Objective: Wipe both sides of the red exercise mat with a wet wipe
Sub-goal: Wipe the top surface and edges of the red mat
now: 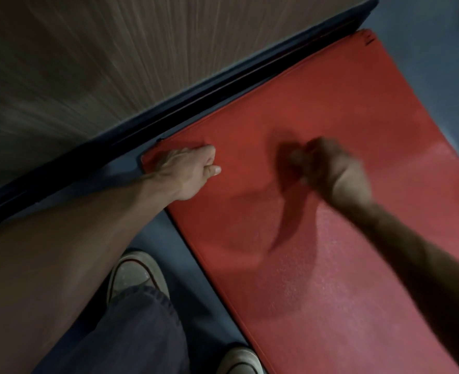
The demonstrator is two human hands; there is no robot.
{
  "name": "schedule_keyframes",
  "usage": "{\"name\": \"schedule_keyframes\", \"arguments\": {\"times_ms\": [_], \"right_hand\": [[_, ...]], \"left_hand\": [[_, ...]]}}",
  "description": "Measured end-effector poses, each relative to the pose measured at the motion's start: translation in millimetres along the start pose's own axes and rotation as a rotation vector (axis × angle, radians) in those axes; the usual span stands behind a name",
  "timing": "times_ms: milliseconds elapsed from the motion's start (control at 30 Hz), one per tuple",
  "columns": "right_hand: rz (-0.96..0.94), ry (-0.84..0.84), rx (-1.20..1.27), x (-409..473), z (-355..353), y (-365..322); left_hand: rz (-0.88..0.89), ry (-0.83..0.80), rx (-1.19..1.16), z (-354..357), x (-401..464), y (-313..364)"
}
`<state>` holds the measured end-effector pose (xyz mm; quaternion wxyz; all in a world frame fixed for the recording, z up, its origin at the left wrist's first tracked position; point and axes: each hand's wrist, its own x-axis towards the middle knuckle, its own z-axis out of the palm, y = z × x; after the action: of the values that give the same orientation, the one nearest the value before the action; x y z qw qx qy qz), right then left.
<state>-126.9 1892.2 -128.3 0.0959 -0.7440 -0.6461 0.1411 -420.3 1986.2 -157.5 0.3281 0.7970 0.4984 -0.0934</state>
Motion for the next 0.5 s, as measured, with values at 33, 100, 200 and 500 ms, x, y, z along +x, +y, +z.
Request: {"name": "schedule_keyframes", "arguments": {"times_ms": [33, 100, 200, 500], "right_hand": [[0.087, 0.123, 0.027, 13, -10, 13], [0.217, 0.253, -0.006, 35, -15, 45], [0.317, 0.198, 0.034, 31, 19, 48], [0.081, 0.011, 0.186, 8, 41, -29]], "left_hand": [[0.0, 0.001, 0.002, -1, 0, 0], [0.0, 0.006, 0.004, -2, 0, 0], [0.027, 0.036, 0.023, 0, -1, -2], [0.131, 0.111, 0.036, 3, -2, -9]]}}
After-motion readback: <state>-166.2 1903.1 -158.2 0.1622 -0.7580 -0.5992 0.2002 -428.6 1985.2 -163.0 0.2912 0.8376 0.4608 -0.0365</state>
